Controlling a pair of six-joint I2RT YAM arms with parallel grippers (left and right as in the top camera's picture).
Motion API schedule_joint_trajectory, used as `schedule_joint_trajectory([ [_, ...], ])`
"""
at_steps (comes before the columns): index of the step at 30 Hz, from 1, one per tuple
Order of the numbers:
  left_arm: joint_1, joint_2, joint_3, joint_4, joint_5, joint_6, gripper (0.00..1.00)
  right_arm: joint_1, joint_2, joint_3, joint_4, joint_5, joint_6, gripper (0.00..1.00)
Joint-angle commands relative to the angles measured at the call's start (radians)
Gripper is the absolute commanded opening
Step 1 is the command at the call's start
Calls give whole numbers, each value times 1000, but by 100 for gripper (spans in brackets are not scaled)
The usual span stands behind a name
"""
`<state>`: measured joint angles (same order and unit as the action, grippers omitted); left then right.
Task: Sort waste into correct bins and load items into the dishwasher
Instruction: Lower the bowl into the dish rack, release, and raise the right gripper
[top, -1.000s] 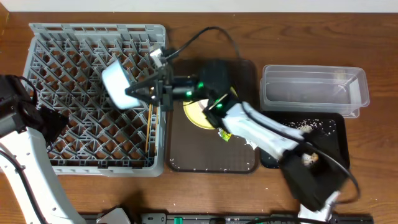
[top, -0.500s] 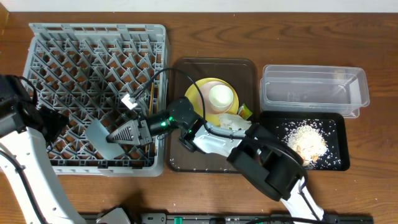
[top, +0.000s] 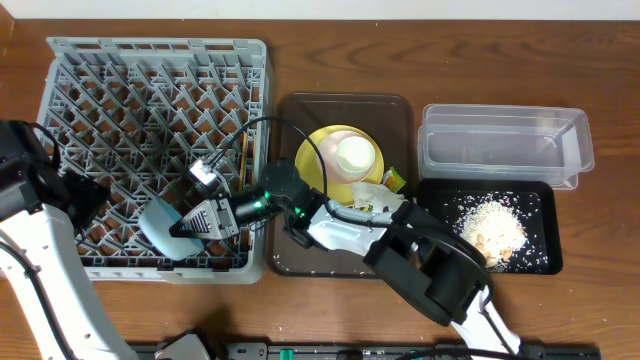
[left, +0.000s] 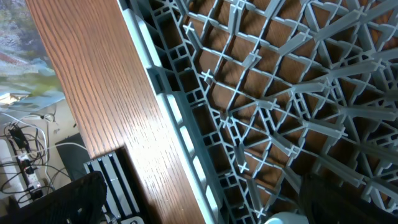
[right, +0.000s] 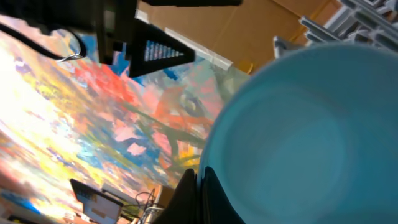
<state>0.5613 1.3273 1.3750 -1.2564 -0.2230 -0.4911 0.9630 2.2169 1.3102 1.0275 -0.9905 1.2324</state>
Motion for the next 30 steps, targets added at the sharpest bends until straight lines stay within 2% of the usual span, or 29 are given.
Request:
schedule_joint_trajectory([
  [1,4,-3,3,-4,-5,-5,100,-12,-6,4,-46,-4,-44,1],
  [5,4,-3,4,-4,-5,-5,100,-50,-6,4,-48,-16,-44,1],
  [10,4,-3,4,-4,-5,-5,100,-95,-6,4,-66,-38,-44,10],
  [13,4,-3,4,-4,-5,-4,100,-109,-6,4,-83,-39,-44,20],
  [22,4,-3,3,-4,-5,-5,100,-182,-6,4,-81,-97,-8,27],
  [26,4,-3,4,-4,-5,-4,100,-224,-6,4,-81,-99,17,41],
  [30,4,-3,4,-4,-5,-5,100,-265,-16,5,-81,-100,31,45],
])
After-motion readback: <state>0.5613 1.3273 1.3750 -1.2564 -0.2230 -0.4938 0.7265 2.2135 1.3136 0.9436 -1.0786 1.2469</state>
